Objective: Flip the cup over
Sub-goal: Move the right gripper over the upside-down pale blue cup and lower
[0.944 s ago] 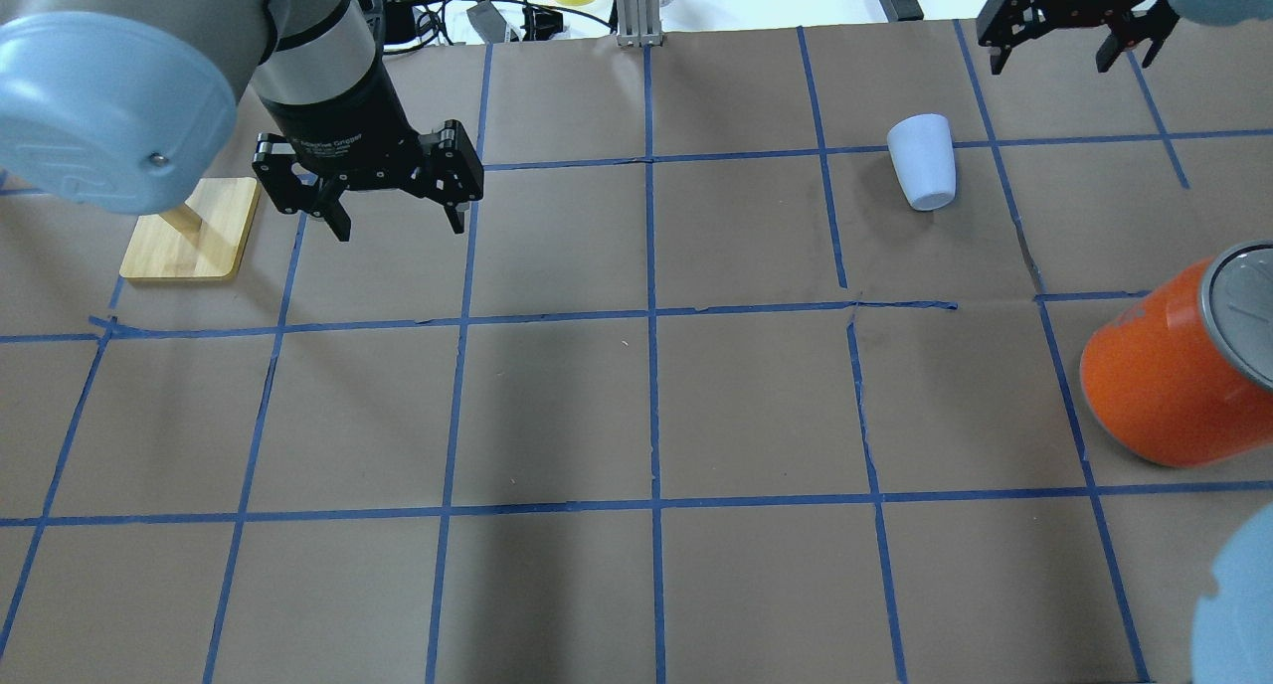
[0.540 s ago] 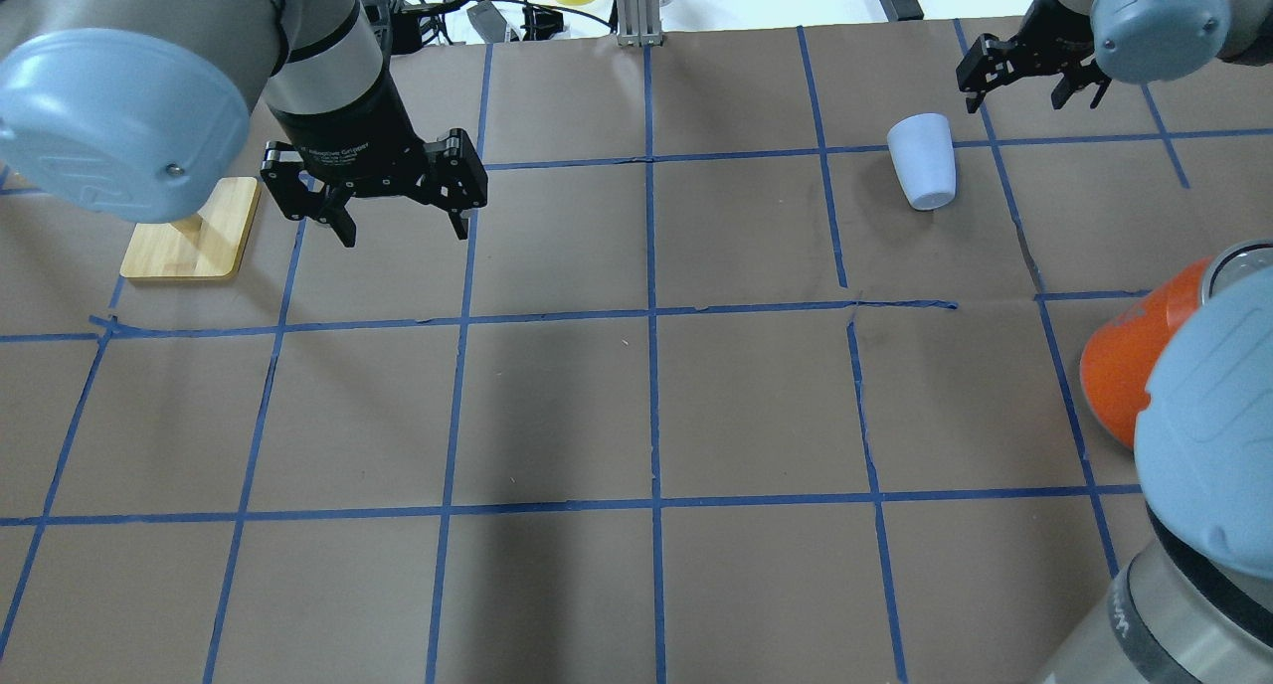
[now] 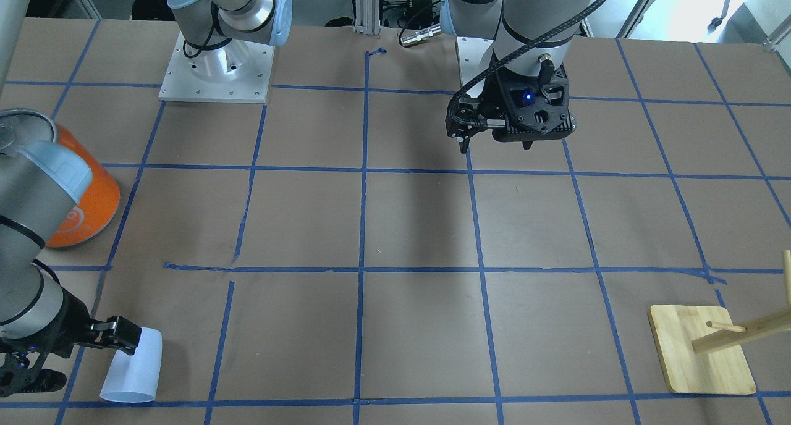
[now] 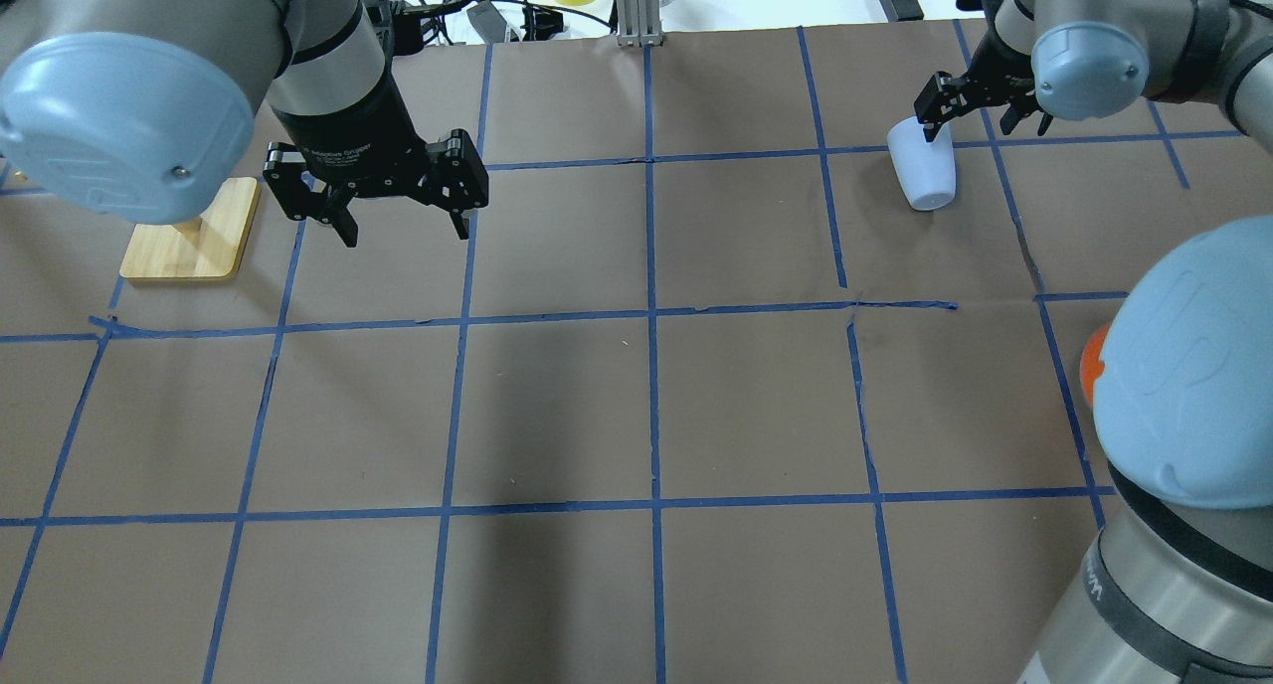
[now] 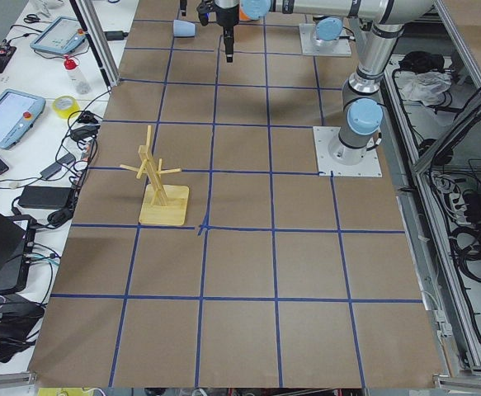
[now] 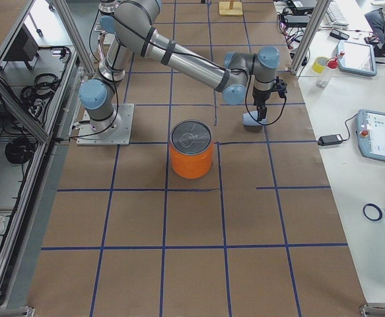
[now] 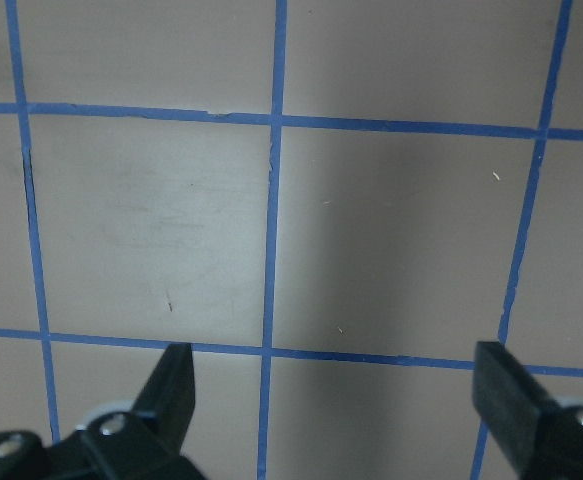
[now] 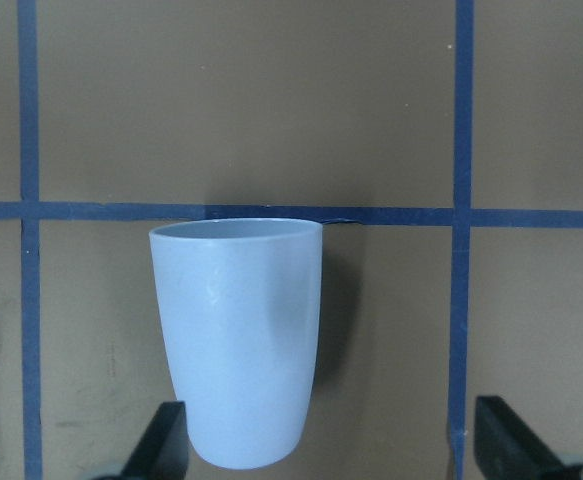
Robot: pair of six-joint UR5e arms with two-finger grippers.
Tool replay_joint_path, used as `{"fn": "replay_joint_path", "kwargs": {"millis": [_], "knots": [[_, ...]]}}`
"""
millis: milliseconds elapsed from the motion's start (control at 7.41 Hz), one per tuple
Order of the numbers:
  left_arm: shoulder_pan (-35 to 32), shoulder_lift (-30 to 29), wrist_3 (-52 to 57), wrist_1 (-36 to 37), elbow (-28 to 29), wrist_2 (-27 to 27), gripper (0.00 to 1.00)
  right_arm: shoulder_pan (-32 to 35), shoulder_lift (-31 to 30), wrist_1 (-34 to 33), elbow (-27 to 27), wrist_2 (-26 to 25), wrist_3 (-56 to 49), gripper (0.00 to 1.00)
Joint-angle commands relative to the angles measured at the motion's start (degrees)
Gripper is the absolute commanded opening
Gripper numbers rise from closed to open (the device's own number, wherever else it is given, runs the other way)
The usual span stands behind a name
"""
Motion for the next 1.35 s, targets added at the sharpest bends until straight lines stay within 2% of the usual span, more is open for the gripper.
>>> {"fn": "replay_joint_path", "kwargs": {"millis": [0, 135, 405, 1214], "knots": [[0.0, 0.0, 0.0, 0.0, -0.1, 0.0, 1.00, 0.6, 1.7, -2.0, 0.1, 0.0, -0.5, 1.00], [0.0, 0.0, 0.0, 0.0, -0.1, 0.0, 1.00, 0.6, 1.8, -2.6, 0.0, 0.0, -0.3, 1.00], [0.0, 0.0, 0.0, 0.0, -0.1, 0.0, 1.00, 0.6, 4.6, -8.3, 0.0, 0.0, -0.1, 1.00], [0.0, 0.0, 0.1, 0.0, -0.1, 0.0, 1.00, 1.3, 6.4, -10.2, -0.1, 0.1, 0.3, 1.00]]}}
